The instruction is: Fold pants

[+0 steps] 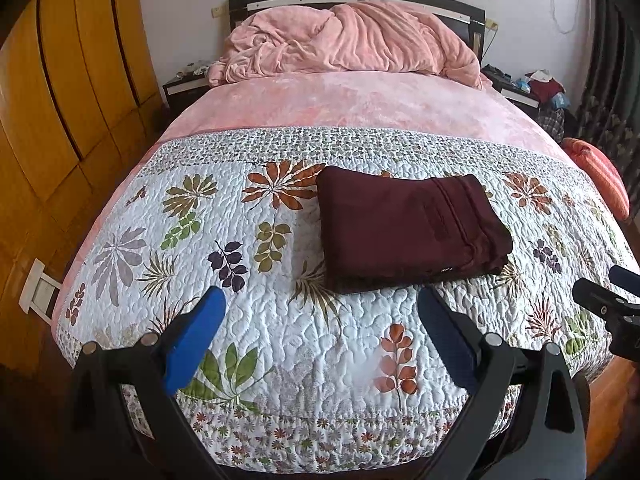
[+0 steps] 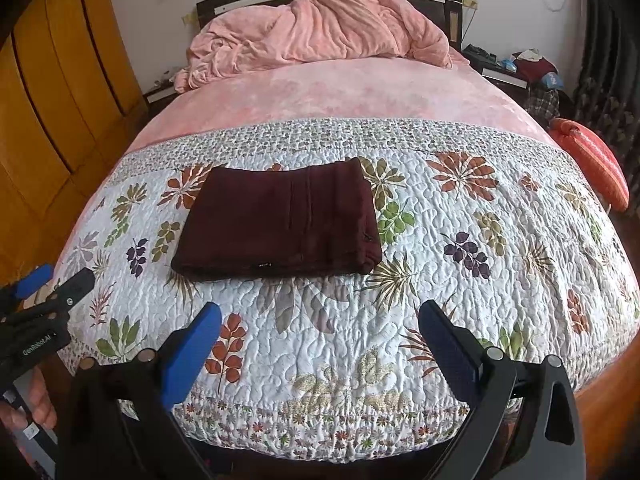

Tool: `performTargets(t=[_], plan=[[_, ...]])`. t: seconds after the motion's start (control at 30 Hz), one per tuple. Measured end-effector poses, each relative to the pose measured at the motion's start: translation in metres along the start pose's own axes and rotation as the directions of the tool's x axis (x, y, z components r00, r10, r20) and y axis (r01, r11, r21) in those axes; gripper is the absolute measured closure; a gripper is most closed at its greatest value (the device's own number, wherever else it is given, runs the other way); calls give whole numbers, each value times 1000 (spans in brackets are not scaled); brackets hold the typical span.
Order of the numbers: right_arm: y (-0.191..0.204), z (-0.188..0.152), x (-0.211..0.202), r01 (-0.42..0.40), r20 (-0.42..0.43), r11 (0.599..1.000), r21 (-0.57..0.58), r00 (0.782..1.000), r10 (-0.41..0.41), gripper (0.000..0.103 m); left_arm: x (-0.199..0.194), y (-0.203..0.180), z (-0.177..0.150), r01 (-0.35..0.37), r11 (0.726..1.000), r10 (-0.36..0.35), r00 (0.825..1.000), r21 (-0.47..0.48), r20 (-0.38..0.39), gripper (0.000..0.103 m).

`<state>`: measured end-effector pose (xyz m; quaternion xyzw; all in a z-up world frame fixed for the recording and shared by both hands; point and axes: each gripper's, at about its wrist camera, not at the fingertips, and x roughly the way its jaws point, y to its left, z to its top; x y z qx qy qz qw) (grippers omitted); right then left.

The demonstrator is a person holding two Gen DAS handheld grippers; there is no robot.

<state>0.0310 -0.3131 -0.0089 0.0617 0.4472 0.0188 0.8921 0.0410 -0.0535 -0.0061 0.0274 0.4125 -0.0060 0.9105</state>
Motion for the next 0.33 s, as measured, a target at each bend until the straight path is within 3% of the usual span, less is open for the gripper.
performTargets(t=[0.33], plan=[[-3,-1,2,-8,2,1000,-13,1000,8,4,3,1,-1,12,1000,-12,1000,-3,-19,7]])
